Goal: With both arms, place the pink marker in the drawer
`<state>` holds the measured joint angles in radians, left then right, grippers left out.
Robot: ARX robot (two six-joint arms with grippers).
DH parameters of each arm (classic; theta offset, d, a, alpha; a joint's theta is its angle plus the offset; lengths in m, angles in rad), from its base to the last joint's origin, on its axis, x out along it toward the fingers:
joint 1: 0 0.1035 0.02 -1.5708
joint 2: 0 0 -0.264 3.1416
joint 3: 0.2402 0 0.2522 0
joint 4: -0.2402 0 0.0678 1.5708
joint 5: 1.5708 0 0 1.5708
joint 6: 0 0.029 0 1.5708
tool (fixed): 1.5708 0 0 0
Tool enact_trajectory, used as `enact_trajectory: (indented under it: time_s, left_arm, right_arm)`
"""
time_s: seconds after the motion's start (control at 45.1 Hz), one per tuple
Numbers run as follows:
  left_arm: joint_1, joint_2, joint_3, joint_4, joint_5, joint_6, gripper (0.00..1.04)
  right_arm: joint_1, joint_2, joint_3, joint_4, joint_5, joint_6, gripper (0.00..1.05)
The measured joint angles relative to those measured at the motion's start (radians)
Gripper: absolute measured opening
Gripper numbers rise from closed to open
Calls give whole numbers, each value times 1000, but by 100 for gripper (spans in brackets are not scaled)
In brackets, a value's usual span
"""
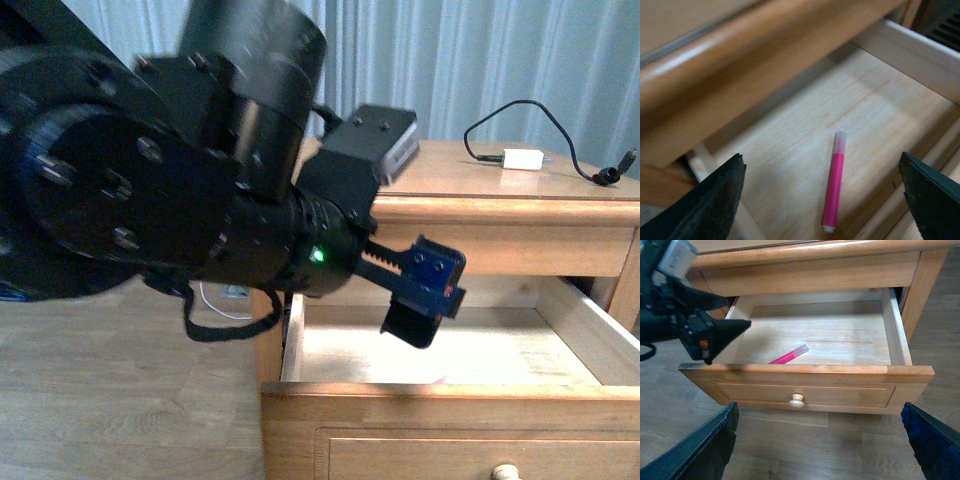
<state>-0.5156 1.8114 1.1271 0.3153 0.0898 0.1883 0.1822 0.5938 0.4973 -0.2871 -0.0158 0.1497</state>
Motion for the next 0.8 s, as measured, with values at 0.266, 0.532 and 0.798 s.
enact_trajectory:
  time_s: [0.266, 0.532, 0.798]
  left_arm:
    - [100, -391, -241, -13, -72, -56, 99]
    - [229, -829, -497, -116, -67, -110, 99]
    - [321, -1198, -769, -272, -126, -207, 99]
  right_arm:
    - [0, 0, 0, 0, 0, 0, 96]
    - [0, 0, 0, 0, 0, 0, 96]
    - [0, 0, 0, 0, 0, 0, 96]
